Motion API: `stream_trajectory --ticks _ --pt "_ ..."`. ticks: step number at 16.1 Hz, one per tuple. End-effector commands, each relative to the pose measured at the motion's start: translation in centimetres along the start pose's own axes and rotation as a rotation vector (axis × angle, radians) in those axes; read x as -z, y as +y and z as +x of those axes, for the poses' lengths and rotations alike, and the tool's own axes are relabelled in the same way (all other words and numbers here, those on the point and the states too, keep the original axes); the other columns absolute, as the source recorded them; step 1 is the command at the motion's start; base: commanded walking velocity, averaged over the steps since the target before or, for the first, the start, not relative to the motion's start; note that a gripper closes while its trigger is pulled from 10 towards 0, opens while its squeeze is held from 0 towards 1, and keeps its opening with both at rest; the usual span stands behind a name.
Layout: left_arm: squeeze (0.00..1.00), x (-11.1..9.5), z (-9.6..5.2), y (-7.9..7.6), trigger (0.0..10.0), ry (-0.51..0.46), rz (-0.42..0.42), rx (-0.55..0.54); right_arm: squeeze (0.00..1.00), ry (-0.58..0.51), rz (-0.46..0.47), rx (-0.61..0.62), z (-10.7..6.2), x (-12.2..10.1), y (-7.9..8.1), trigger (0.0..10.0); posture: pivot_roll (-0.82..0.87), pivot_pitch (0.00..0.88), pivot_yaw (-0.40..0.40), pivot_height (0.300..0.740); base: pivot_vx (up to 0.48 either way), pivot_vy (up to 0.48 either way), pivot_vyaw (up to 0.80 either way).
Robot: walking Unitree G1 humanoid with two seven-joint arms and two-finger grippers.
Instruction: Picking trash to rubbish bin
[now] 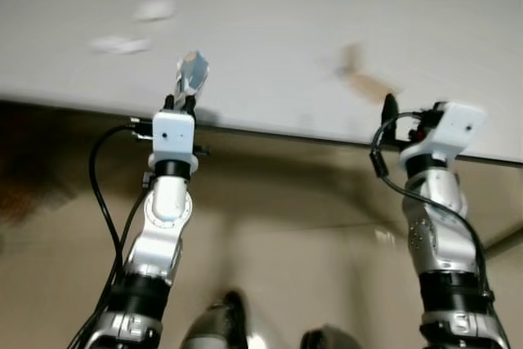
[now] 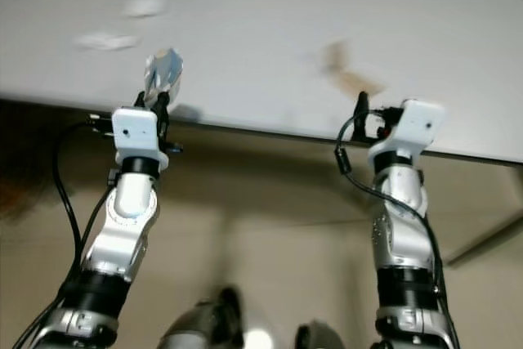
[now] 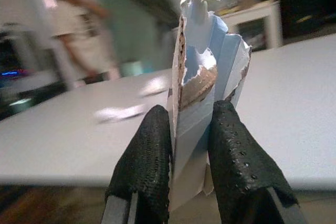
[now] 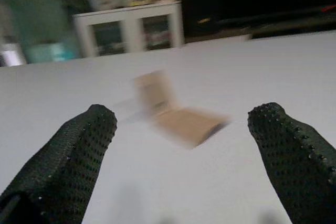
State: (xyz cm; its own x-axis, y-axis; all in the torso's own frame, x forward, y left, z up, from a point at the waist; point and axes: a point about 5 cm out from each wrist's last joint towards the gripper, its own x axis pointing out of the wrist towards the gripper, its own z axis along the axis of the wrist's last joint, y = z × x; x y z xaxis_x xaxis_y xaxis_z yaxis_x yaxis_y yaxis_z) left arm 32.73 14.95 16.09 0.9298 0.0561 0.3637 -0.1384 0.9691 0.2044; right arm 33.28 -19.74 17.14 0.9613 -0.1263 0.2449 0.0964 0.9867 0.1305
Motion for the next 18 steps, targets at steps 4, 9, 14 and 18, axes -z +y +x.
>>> stream_trajectory --ticks 4,9,14,18 --pt "0.00 -0.14 -0.04 0.08 10.0 -0.006 0.008 -0.005 0.00 0.011 -0.008 -0.007 -0.19 0.23 0.12 10.0 -0.03 0.149 0.037 0.740 -0.277 0.000 0.00" --pt "0.00 0.17 0.16 -0.07 10.0 0.020 0.028 -0.004 0.00 0.023 -0.031 -0.033 -0.32 0.44 0.57 10.0 -0.04 0.144 0.043 0.740 -0.158 0.000 0.00" --pt "0.00 0.10 0.09 -0.20 10.0 0.014 0.019 0.000 0.00 0.032 -0.045 -0.050 -0.53 0.54 0.74 10.0 -0.04 0.150 0.041 0.740 0.000 0.000 0.74" --pt "0.00 0.24 0.02 -0.36 10.0 0.023 0.018 0.004 0.00 0.048 -0.048 -0.058 -0.73 0.79 0.78 10.0 -0.04 0.158 0.038 0.740 0.000 0.000 0.80"
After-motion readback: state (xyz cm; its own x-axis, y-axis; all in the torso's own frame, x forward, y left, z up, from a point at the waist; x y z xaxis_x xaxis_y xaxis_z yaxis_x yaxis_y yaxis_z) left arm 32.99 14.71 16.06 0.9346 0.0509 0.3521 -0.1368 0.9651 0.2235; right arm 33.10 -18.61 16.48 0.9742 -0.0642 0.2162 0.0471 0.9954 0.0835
